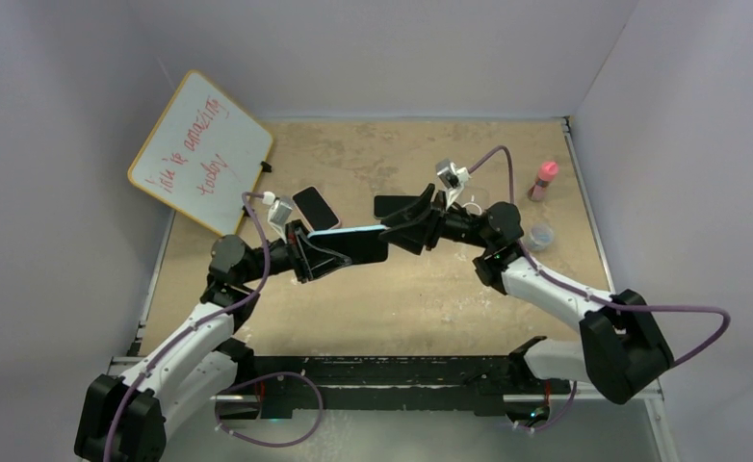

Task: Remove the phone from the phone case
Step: Remove the phone case from the phone.

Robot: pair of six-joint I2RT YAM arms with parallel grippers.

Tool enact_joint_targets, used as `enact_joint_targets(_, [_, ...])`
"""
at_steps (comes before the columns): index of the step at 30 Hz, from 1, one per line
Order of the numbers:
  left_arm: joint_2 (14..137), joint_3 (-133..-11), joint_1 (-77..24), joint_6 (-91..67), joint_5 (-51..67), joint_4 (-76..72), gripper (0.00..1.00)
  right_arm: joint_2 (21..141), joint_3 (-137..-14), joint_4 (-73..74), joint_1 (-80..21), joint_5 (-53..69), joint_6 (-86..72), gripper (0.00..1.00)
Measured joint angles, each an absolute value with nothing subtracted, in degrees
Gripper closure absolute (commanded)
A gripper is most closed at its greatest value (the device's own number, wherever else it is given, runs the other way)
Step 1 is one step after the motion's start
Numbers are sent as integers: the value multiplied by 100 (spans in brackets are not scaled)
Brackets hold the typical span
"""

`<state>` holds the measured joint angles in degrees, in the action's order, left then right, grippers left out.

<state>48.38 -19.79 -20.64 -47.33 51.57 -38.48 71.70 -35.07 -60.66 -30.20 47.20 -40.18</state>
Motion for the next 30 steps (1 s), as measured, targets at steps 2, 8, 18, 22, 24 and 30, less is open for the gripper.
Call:
enact_joint_targets(2, [4856,-1997,-2064,-4729,5218,-3909,100,7334,-3540,-6355,-2982,4869,-4281,64])
enact_joint_targets(8, [4963,-2056,-2064,-4622,5345,-3981,100,7990,-3559,-7627,-2871,5352,-5408,84])
enact_joint_targets(18, [4906,-2259,-2053,-3634,5546,-3365,100,8809,-3857,-8705,-2724,6071,-7255,87])
enact_joint_targets(22, [4818,-2351,-2158,-3057,5638,-3179,100,8707,-3942,-8781,-2724,6307,-7461,87])
enact_joint_targets(24, [4748,-2418,-2261,-2646,5636,-3011,100,8678,-4016,-8823,-2722,6438,-7572,87])
enact_joint_targets(30, [4685,-2818,-2567,-1238,5625,-2182,100,8547,-4093,-8991,-2668,6689,-7835,87])
